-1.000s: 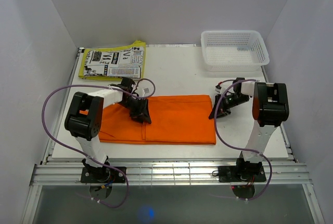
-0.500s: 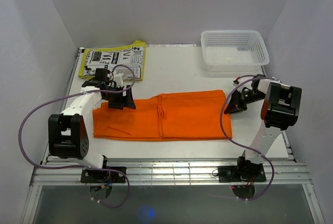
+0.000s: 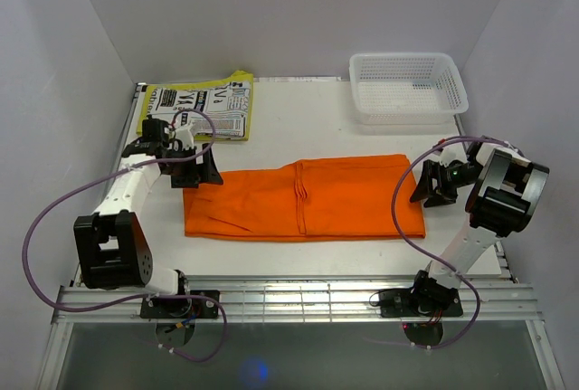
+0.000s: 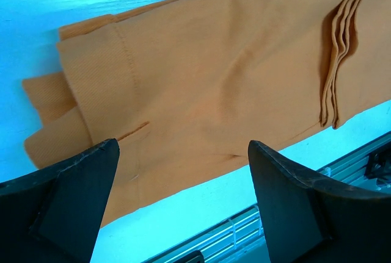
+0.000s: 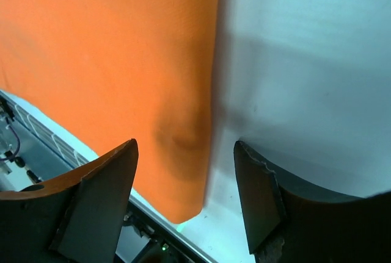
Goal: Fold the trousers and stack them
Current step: Fold the trousers
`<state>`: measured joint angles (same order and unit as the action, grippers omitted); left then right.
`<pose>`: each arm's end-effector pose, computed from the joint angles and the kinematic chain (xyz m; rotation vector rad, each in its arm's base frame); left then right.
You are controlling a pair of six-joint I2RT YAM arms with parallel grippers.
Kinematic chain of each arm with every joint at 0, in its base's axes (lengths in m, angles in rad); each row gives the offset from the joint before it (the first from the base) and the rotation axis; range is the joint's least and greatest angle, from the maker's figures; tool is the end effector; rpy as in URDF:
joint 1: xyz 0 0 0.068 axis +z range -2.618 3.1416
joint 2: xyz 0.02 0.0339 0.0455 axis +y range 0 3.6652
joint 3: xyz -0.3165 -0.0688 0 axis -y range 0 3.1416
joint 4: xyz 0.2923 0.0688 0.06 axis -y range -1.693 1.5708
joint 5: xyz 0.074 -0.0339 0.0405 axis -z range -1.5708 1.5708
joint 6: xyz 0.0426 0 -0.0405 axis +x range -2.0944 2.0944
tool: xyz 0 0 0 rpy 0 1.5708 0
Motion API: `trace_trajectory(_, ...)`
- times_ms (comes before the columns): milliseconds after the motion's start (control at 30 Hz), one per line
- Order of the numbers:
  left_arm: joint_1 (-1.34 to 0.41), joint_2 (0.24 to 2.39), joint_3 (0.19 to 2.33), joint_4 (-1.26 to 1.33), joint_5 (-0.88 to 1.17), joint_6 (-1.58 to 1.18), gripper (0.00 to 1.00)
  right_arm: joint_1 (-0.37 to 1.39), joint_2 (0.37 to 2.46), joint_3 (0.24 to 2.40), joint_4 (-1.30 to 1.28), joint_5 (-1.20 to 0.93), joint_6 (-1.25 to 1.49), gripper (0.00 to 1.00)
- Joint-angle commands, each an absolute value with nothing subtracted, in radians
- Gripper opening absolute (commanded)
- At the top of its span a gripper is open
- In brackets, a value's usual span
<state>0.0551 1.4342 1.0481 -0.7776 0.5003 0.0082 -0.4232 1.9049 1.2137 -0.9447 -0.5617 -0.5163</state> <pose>0.3150 -0.0031 0.2703 0.0775 2.6501 -0.6588 0.3559 -0.1354 0.1626 -0.1056 2.8410 0.7732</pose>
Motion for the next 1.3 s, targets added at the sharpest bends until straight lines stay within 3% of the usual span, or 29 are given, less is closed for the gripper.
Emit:
trace_trajectory(0, 0.11, 1.399, 1.042, -0.784, 0.558, 0.023, 0.98, -0.433, 1.887, 1.146, -0.916, -0.502, -0.549, 0.71)
trace_trajectory(100, 0.153, 1.413, 1.04, -0.79, 0.577, 0.043, 0.98, -0.433, 1.91, 1.124, -0.882, -0.525, -0.535, 0.69)
trace_trajectory(200, 0.193, 1.427, 1.04, -0.799, 0.569, 0.066, 0.98, -0.433, 1.945, 1.132, -0.877, -0.575, -0.531, 0.58)
trace_trajectory(300, 0.233, 1.439, 1.037, -0.81, 0.554, 0.1, 0.98, -0.434, 1.948, 1.141, -0.879, -0.6, -0.534, 0.31)
trace_trajectory(367, 0.245, 1.454, 1.025, -0.816, 0.535, 0.123, 0.98, -0.436, 1.928, 1.152, -0.88, -0.604, -0.537, 0.08)
trace_trajectory(633, 0.247, 1.531, 0.951, -0.808, 0.58, 0.216, 0.96, -0.489, 1.859, 1.267, -1.002, -0.637, -0.595, 0.08)
trace_trajectory(700, 0.247, 1.563, 0.93, -0.784, 0.566, 0.21, 0.89, -0.492, 1.848, 1.301, -1.048, -0.643, -0.618, 0.08)
trace_trajectory(867, 0.247, 1.643, 0.914, -0.7, 0.505, 0.175, 0.53, -0.494, 1.819, 1.365, -1.143, -0.679, -0.649, 0.08)
trace_trajectory(1033, 0.247, 1.729, 0.957, -0.7, 0.61, 0.149, 0.24, -0.492, 1.79, 1.443, -1.27, -0.805, -0.667, 0.08)
trace_trajectory(1067, 0.245, 1.73, 0.959, -0.703, 0.652, 0.147, 0.14, -0.489, 1.783, 1.472, -1.291, -0.834, -0.673, 0.08)
trace_trajectory(1167, 0.244, 1.738, 0.963, -0.706, 0.699, 0.146, 0.02, -0.471, 1.741, 1.485, -1.308, -0.939, -0.664, 0.08)
trace_trajectory(1267, 0.244, 1.735, 0.957, -0.721, 0.721, 0.141, 0.04, -0.42, 1.707, 1.485, -1.307, -1.0, -0.647, 0.08)
